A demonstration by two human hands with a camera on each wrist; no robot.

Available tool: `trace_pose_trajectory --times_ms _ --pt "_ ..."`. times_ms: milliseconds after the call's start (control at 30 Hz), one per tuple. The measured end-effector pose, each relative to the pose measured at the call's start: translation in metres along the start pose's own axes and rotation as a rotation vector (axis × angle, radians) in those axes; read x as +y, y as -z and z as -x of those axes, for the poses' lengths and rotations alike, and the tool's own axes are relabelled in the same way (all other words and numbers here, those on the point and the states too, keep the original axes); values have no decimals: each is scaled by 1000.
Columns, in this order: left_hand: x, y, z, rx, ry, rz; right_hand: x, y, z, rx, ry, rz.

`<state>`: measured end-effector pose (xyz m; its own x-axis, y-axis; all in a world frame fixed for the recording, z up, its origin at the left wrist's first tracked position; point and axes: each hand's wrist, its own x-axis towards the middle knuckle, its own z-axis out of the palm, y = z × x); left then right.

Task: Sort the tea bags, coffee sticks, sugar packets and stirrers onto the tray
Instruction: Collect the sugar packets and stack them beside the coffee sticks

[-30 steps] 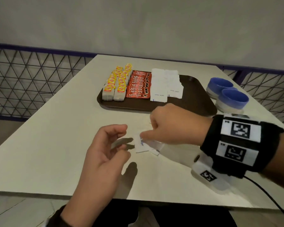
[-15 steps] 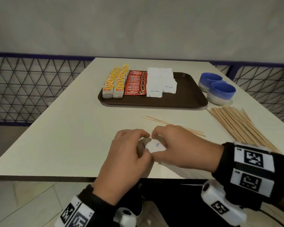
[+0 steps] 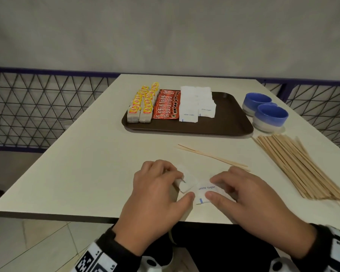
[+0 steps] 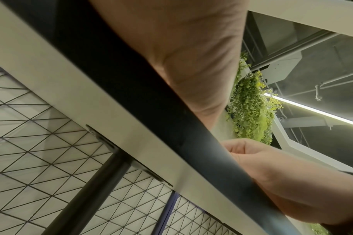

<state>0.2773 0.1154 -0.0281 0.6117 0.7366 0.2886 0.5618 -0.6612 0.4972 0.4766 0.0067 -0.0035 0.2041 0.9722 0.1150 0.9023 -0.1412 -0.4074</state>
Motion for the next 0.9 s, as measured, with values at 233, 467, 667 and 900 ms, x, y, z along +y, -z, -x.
trace_pose_trajectory --times_ms 233,467,667,900 --pt "-2 -4 4 64 -18 1 6 -7 12 103 22 -84" --pt "2 -1 6 207 -68 53 5 -3 14 29 77 -97" --pt "3 7 4 274 100 351 9 -6 12 7 149 -113" --pt "-2 22 -2 226 340 840 15 -13 11 70 174 -153"
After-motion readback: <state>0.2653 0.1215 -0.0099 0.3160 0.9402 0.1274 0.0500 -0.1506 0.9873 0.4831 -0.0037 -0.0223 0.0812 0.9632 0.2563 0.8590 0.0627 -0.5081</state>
